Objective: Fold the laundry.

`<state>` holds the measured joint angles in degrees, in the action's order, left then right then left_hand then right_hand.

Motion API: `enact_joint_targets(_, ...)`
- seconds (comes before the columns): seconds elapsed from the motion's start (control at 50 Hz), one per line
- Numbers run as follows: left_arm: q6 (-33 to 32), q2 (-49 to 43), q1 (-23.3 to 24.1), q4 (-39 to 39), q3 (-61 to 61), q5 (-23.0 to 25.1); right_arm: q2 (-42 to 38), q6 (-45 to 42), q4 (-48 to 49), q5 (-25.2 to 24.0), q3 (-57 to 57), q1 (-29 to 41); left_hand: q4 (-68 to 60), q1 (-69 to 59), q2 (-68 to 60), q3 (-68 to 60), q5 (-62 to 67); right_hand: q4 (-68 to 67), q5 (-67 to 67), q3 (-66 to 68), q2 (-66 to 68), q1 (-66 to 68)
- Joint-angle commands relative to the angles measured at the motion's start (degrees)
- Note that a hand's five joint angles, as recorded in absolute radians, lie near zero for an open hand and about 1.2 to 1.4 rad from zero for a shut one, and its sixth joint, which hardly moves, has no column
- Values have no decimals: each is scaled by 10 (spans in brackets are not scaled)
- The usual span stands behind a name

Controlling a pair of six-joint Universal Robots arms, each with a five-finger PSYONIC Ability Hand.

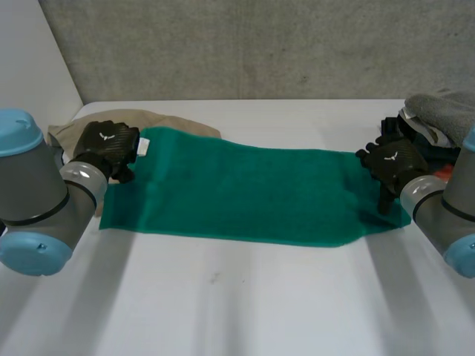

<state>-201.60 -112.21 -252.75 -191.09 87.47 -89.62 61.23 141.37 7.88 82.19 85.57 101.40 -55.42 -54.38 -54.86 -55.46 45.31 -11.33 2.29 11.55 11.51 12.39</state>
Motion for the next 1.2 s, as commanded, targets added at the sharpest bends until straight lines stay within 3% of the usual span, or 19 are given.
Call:
enact_joint_targets(0.02,-18,16,6,60,-24,-1,17,30,-105,4,-36,-2,172,162,167,173,-171,13,-23,-15,-15,-24)
enact_joint_targets(0.14,-42,-19,-6,95,-69,0,1,58,-205,2,-78,-8,338,327,332,338,-336,-2,-8,0,0,-9)
enact_joint_targets(0.3,-81,-123,-20,123,-137,9,-70,107,-215,-5,-119,-17,338,327,332,338,-337,-91,81,89,89,80)
enact_joint_targets(0.4,-115,-172,-18,123,-164,9,-107,119,-191,-5,-139,-27,225,215,220,226,-224,-192,182,190,190,181)
enact_joint_targets(0.46,-129,-175,-17,127,-175,3,-110,123,-177,-5,-139,-33,-244,-255,-250,-244,245,-564,554,562,562,553)
enact_joint_targets(0.48,-131,-173,-16,127,-175,2,-104,128,-176,-7,-135,-35,-246,-256,-251,-245,247,-685,676,683,684,675)
enact_joint_targets(0.52,-126,-151,-12,134,-169,-9,-95,133,-176,-9,-124,-37,-246,-256,-251,-245,247,-687,677,685,685,676)
enact_joint_targets(0.62,-102,-66,5,155,-128,-21,-14,128,-188,-25,-88,-47,-246,-256,-251,-245,247,-687,677,685,685,676)
enact_joint_targets(0.72,-69,53,15,161,-72,-25,77,94,-266,-82,-91,-97,-246,-256,-251,-245,247,-687,677,685,685,676)
enact_joint_targets(0.8,-59,85,15,160,-67,-16,67,90,-306,-117,-136,-111,-246,-256,-251,-245,247,-687,677,685,685,676)
enact_joint_targets(1.1,-55,-172,28,167,-233,-47,-146,87,-259,-92,-305,-46,-246,-256,-251,-245,247,-687,677,685,685,676)
enact_joint_targets(1.16,-57,-222,35,171,-277,-57,-168,93,-206,-70,-313,-31,19,8,13,19,-18,-440,431,438,438,430)
enact_joint_targets(1.18,-59,-232,36,172,-294,-70,-171,95,-192,-57,-313,-28,193,183,187,193,-192,-271,261,269,269,260)
enact_joint_targets(1.2,-59,-232,36,172,-295,-71,-173,99,-172,-35,-312,-23,195,184,189,195,-194,13,-23,-15,-15,-24)
